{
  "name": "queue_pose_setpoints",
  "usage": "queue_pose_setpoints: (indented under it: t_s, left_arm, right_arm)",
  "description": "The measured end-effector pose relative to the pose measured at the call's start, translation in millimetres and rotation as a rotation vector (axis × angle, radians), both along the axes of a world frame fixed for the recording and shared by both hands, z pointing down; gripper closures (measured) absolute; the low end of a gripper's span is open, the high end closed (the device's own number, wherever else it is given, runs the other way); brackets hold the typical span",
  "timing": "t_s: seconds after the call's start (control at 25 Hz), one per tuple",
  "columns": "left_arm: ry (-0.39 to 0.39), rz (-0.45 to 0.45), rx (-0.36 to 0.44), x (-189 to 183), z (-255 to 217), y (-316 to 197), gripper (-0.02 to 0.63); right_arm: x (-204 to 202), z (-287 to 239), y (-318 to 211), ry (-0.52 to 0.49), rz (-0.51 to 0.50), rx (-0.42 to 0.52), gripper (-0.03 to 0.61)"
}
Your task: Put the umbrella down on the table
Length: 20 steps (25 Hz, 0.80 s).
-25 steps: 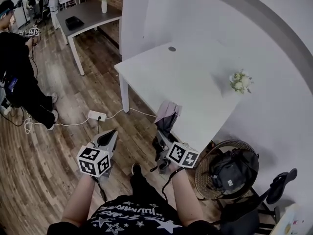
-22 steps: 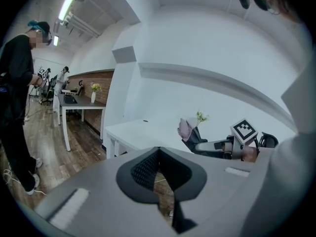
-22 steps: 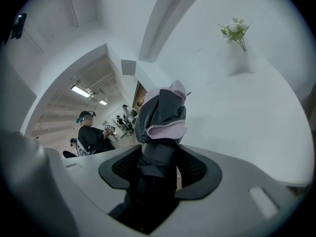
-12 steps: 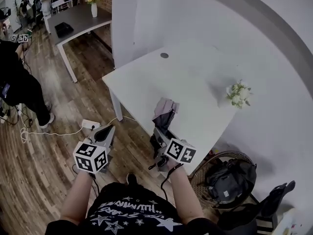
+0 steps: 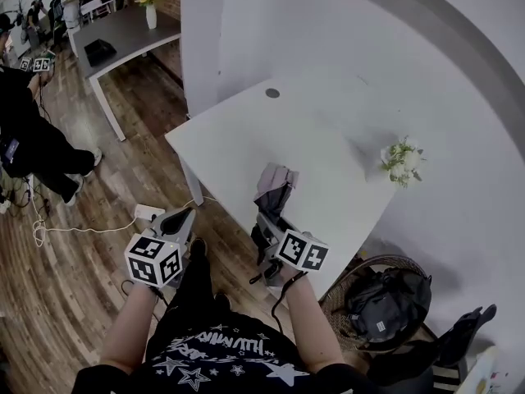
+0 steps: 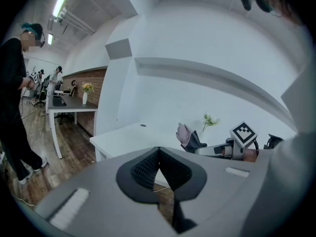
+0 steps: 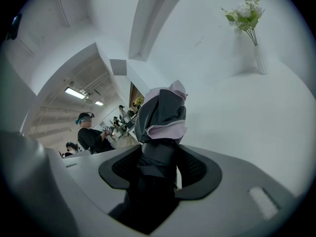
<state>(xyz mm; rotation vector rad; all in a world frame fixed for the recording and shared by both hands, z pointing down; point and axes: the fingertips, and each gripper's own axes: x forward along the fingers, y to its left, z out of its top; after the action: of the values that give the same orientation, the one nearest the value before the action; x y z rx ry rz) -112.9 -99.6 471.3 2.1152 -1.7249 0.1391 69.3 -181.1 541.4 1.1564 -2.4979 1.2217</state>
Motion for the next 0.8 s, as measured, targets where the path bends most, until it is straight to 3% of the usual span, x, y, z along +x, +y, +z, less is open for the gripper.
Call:
queue_pose_setpoints:
  t_s: [0.32, 0.8]
  left_arm:
    - [0.020, 0.091, -0.013, -4.4, 15.1, -64.9, 0.611]
    - [0.033, 0.206, -0.050, -38.8, 25.9, -200.9, 0.611]
  right_arm:
    - [-9.3, 14.6, -44.7, -0.010, 0.088, -0.042, 0.336]
    - [-41.4, 31.0, -155.0, -0.013, 0.220, -0.112, 0.336]
